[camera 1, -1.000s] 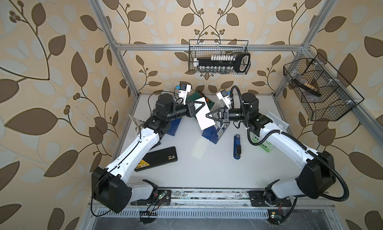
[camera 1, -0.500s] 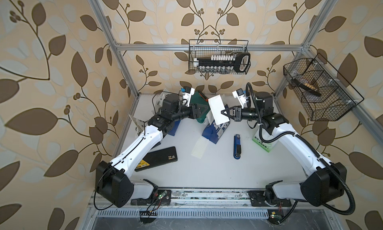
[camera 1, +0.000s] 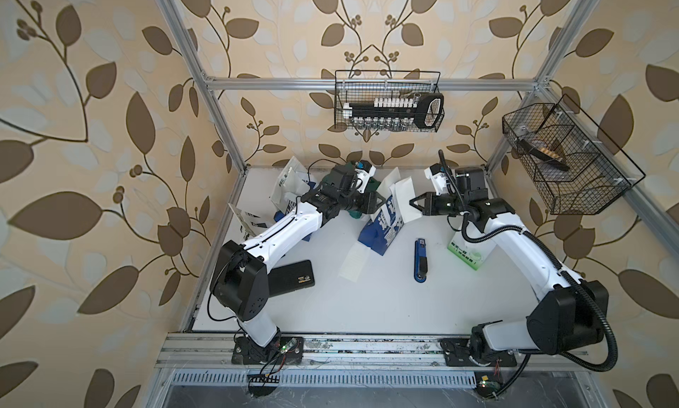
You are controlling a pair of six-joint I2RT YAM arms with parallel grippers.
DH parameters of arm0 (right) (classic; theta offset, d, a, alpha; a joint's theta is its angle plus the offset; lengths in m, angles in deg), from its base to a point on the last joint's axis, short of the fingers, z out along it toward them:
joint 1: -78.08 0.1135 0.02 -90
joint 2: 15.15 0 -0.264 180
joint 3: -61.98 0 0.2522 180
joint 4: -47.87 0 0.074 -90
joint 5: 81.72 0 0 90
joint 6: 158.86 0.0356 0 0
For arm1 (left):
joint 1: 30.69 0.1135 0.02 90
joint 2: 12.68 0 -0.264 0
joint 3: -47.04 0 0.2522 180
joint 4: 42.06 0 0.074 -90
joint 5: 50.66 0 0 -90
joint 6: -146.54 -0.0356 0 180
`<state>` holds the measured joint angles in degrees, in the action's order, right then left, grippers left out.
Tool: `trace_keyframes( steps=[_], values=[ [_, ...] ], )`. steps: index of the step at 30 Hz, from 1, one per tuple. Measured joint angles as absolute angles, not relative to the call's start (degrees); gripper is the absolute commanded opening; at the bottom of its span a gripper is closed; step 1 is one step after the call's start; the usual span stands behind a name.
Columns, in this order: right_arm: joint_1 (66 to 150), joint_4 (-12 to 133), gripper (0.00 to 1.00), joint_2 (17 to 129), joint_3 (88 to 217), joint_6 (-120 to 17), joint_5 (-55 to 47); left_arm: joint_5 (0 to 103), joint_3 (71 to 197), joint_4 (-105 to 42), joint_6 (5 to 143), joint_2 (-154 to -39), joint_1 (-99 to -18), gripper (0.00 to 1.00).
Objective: Staple the receipts to the bags
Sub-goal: Pick up the receipt from the center of the board, then adjust the takeout bag at the center of the board, then hold the receipt from the takeout bag.
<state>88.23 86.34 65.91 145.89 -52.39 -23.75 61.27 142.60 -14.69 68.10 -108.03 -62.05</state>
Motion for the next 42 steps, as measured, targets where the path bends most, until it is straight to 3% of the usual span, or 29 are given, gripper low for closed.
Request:
trace_keyframes(
  steps=[10,18,26,30,32,34,38,42],
  values=[
    [88.34,84.39,0.0,63.46,144.8,-51.71,-23.58,58.01,148.02,-9.73,64.29,-111.55,-62.24,0.0],
    [90.77,77.25,0.0,55.41,140.31,-52.45,-31.16,57.38,152.11,0.65,53.1,-111.27,-62.24,0.0],
    [94.57,71.28,0.0,56.33,137.34,-53.0,-39.34,66.12,153.07,12.85,41.17,-108.12,-61.5,0.0],
    [94.57,66.54,0.0,59.48,136.84,-51.45,-41.04,71.33,153.07,16.41,39.51,-107.62,-59.99,0.09],
    [94.57,64.72,0.0,60.7,135.68,-50.57,-41.5,73.62,153.07,17.22,39.86,-107.64,-58.66,0.19],
    [94.57,63.08,0.0,60.94,132.93,-49.57,-41.74,76.33,153.07,17.3,40.58,-107.64,-56.85,0.35],
    [94.64,61.58,0.0,60.83,127.66,-48.58,-41.67,80.75,153.07,16.39,42.52,-107.64,-53.92,0.49],
    [95.93,60.7,0.0,60.94,124.69,-47.75,-41.13,83.98,153.07,15.16,43.7,-107.66,-52.85,0.5]
  ],
)
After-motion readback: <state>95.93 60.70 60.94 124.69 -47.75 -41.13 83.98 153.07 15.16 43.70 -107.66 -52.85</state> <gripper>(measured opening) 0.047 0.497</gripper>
